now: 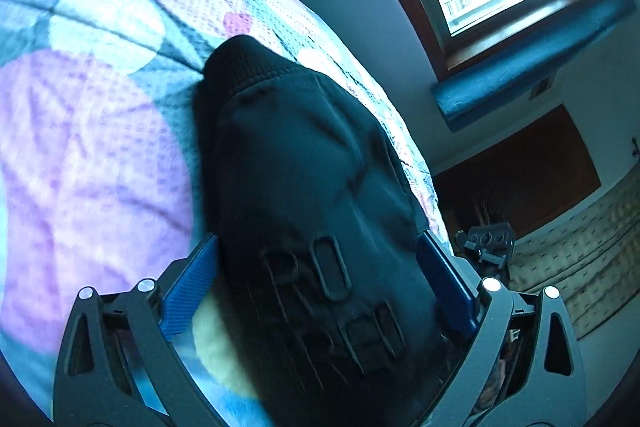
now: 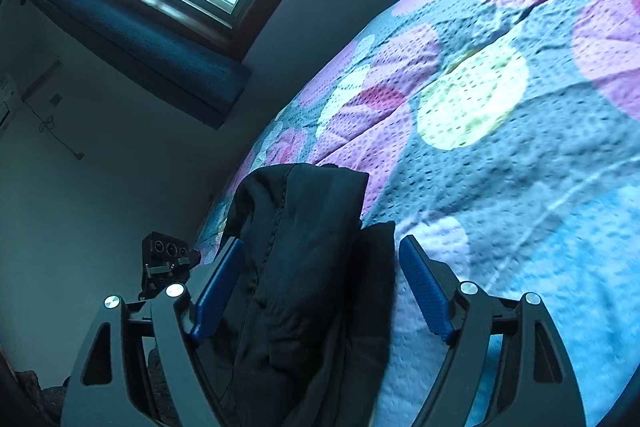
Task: Fold small clothes
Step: 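Regrasp the loose fabric of the bundle with the right gripper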
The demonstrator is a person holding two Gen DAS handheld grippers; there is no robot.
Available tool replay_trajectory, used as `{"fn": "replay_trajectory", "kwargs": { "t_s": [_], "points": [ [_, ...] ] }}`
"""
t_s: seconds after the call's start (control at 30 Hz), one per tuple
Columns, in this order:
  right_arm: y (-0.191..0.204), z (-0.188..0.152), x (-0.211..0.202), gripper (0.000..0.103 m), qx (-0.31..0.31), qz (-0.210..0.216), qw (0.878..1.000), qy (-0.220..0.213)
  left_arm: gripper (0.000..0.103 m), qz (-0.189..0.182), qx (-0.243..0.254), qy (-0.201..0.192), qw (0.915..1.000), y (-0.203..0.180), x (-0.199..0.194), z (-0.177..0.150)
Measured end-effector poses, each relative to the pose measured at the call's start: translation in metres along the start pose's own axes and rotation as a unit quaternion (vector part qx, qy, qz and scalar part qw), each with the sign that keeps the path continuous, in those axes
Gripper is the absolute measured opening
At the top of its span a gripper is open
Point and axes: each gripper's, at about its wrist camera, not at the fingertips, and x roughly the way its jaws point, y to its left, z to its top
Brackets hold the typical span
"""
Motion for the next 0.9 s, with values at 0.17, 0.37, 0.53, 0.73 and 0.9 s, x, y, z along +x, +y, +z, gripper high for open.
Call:
{"fn": "replay_trajectory", "kwargs": {
  "t_s": [0.17,0.37,0.53,0.73,0.9],
  "points": [
    [0.003,-0.026,-0.039,0.083,0.023,0.005,1.0,-0.017,0.097,-0.009,-0.002,-0.017,0.9998,-0.014,-0.035,-0.038],
    [-0.006,-0.06,-0.044,0.083,0.079,0.007,0.997,-0.006,0.097,0.003,0.035,0.007,0.9994,-0.042,-0.037,-0.084],
    [0.006,-0.08,-0.034,0.083,0.09,0.021,0.996,0.002,0.098,0.008,0.01,0.017,0.9998,-0.043,-0.026,-0.102],
    [0.016,-0.089,-0.025,0.083,0.089,0.0,0.996,0.003,0.098,0.019,0.003,0.005,0.9998,-0.053,-0.026,-0.107],
    [0.02,-0.087,-0.028,0.083,0.082,-0.05,0.995,0.0,0.099,0.067,0.012,0.018,0.9975,-0.055,-0.016,-0.118]
  ]
}}
